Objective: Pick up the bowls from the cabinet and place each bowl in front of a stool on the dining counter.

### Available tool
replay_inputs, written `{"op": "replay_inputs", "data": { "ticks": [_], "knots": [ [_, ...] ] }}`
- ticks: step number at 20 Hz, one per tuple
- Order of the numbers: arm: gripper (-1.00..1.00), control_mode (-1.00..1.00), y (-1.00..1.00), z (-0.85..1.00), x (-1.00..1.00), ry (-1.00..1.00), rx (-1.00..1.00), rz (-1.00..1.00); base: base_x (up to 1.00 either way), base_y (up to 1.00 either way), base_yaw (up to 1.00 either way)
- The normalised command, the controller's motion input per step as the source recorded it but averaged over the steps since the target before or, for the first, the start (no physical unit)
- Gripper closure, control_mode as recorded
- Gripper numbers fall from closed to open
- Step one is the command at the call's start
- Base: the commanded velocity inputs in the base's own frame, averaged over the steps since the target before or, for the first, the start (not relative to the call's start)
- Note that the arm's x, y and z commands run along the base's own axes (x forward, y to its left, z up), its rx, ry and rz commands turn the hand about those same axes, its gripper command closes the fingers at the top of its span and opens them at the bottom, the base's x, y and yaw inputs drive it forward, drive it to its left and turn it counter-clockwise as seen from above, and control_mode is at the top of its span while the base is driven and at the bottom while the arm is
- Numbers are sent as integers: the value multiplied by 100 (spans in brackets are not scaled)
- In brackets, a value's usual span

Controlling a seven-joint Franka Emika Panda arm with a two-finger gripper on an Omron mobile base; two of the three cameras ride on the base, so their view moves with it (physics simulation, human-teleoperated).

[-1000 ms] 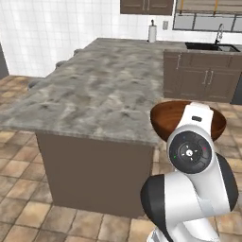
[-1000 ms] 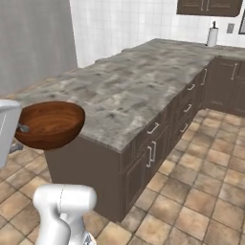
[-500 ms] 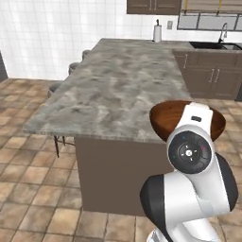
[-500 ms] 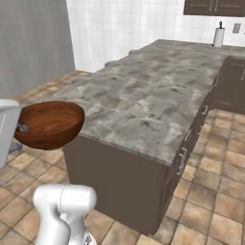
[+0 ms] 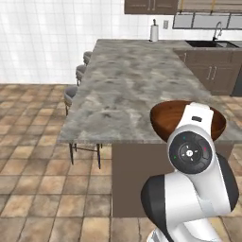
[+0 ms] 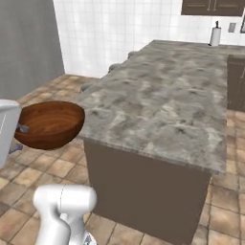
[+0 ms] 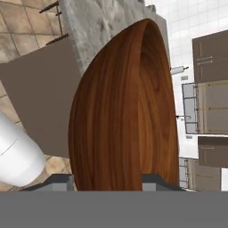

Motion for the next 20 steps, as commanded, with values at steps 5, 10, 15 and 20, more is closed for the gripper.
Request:
{"op": "replay_inputs", "data": {
  "ticks": [5,10,15,20],
  "knots": [
    [100,100,0,0,0,0,0,0,14,100,-26],
    [100,100,0,0,0,0,0,0,19,100,-25],
    [100,100,0,0,0,0,0,0,13,100,-25],
    [100,100,0,0,0,0,0,0,15,100,-23]
  ]
}}
